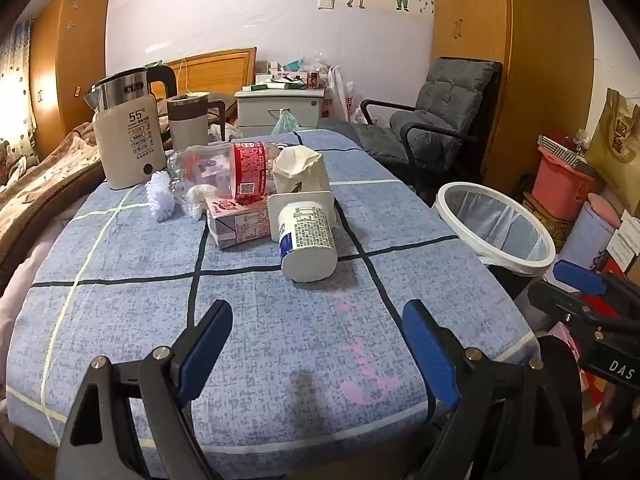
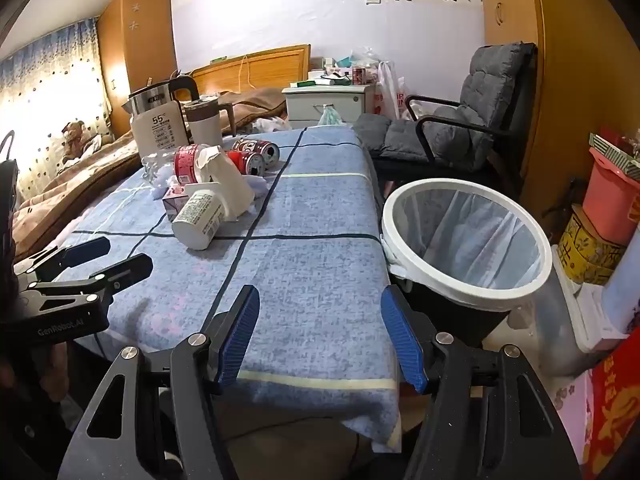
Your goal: Collect trash
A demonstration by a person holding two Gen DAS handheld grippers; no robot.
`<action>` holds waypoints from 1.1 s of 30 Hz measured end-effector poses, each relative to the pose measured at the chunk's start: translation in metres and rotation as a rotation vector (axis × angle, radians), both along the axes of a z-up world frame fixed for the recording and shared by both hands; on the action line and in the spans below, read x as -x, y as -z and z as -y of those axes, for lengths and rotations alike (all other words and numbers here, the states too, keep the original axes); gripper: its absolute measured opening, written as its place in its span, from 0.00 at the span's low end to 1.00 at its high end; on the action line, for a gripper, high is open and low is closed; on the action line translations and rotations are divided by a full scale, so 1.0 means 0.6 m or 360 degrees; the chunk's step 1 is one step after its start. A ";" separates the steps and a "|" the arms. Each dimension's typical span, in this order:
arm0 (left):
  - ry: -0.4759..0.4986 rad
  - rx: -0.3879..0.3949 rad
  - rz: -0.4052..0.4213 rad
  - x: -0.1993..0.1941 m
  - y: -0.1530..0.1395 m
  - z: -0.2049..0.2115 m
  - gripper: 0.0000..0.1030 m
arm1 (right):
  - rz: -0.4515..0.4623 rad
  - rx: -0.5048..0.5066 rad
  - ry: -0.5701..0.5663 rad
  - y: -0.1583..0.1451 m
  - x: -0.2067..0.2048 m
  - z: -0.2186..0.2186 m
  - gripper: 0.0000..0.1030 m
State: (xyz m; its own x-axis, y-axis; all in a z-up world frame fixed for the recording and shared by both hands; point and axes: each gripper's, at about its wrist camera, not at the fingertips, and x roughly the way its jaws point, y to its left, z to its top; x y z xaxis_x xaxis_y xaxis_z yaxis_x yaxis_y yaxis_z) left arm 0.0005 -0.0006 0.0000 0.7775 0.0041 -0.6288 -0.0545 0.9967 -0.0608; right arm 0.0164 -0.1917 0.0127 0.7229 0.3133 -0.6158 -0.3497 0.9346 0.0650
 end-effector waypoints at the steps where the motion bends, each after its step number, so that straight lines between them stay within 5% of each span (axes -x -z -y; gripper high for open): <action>1: -0.0004 -0.0003 0.0009 0.001 0.000 0.000 0.86 | 0.0001 -0.0005 0.0002 0.000 0.000 0.001 0.62; 33: 0.0007 0.0000 0.0024 0.003 -0.003 0.008 0.86 | -0.0011 0.0023 0.0000 0.000 0.001 -0.004 0.62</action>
